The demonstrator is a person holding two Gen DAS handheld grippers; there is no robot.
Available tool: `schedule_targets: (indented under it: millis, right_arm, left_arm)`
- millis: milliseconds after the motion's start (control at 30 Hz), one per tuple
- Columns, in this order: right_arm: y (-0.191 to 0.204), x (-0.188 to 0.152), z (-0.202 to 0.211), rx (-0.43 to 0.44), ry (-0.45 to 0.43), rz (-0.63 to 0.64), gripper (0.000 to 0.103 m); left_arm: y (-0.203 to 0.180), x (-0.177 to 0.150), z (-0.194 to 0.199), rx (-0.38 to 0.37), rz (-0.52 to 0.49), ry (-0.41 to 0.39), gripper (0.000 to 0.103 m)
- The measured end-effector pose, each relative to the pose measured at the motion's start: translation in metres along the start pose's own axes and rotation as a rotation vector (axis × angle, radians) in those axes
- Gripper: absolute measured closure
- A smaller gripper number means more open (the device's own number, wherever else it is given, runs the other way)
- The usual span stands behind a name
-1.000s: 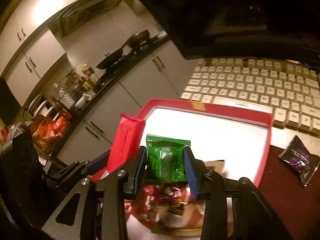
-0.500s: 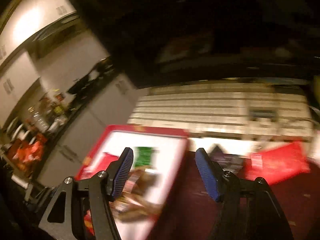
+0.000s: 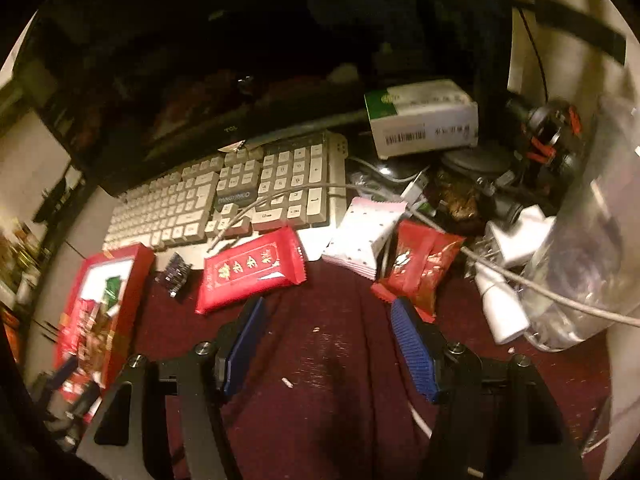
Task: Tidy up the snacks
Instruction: 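Open both grippers to drop the red bar and green bag on the tray, then grasp a red bag with right gripper while left grasps dark purple packet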
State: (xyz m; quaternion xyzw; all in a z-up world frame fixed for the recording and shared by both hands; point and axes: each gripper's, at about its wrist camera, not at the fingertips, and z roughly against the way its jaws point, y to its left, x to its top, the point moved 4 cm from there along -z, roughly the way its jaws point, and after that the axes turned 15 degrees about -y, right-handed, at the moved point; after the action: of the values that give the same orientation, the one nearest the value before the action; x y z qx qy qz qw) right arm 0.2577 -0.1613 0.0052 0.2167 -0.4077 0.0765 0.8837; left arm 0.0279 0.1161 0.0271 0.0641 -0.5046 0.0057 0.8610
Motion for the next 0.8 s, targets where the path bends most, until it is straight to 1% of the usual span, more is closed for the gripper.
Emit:
schedule_targets:
  millis: [33, 67, 100, 133, 167, 233, 367, 433, 567, 633, 667, 733, 800]
  right_arm:
    - [0.001, 0.002, -0.004, 0.021, 0.011, -0.014, 0.035]
    - [0.005, 0.003, -0.010, 0.048, 0.033, -0.024, 0.032]
    - [0.013, 0.003, -0.016, 0.064, 0.056, -0.036, 0.032]
    - [0.016, 0.004, -0.027, 0.086, 0.101, -0.084, 0.032]
    - [0.020, 0.004, -0.034, 0.095, 0.123, -0.117, 0.032]
    - [0.036, 0.004, -0.046, 0.107, 0.137, -0.111, 0.032]
    - [0.061, 0.010, -0.069, 0.070, 0.120, -0.070, 0.032]
    - [0.077, 0.013, -0.083, 0.008, 0.105, 0.005, 0.032]
    - [0.089, 0.012, -0.105, -0.149, 0.080, 0.095, 0.033]
    - [0.092, 0.005, -0.116, -0.183, 0.109, 0.101, 0.034]
    - [0.093, 0.003, -0.119, -0.196, 0.109, 0.109, 0.033]
    - [0.100, 0.000, -0.119, -0.228, 0.074, 0.160, 0.032]
    - [0.105, -0.004, -0.120, -0.230, 0.075, 0.201, 0.031]
  left_arm:
    - [-0.003, 0.003, -0.003, 0.011, -0.032, 0.004, 0.038]
    - [-0.003, 0.006, -0.005, 0.023, -0.050, 0.009, 0.038]
    - [0.000, 0.008, -0.006, 0.041, -0.060, 0.011, 0.038]
    - [0.003, 0.011, -0.006, 0.051, -0.058, 0.009, 0.038]
    - [0.008, 0.013, -0.004, 0.056, -0.047, 0.004, 0.038]
    - [0.018, 0.014, 0.000, 0.067, -0.015, -0.006, 0.038]
    - [0.031, 0.006, 0.001, 0.073, 0.031, 0.011, 0.038]
    - [0.031, 0.002, 0.001, 0.062, 0.038, 0.022, 0.038]
    - [0.030, 0.000, 0.003, 0.040, 0.035, 0.015, 0.038]
    - [0.033, 0.001, 0.005, 0.039, 0.035, 0.012, 0.038]
    - [0.035, 0.002, 0.005, 0.042, 0.039, 0.011, 0.038]
    - [0.039, 0.002, 0.004, 0.046, 0.047, 0.012, 0.038]
    - [0.043, 0.002, 0.004, 0.051, 0.058, 0.015, 0.038]
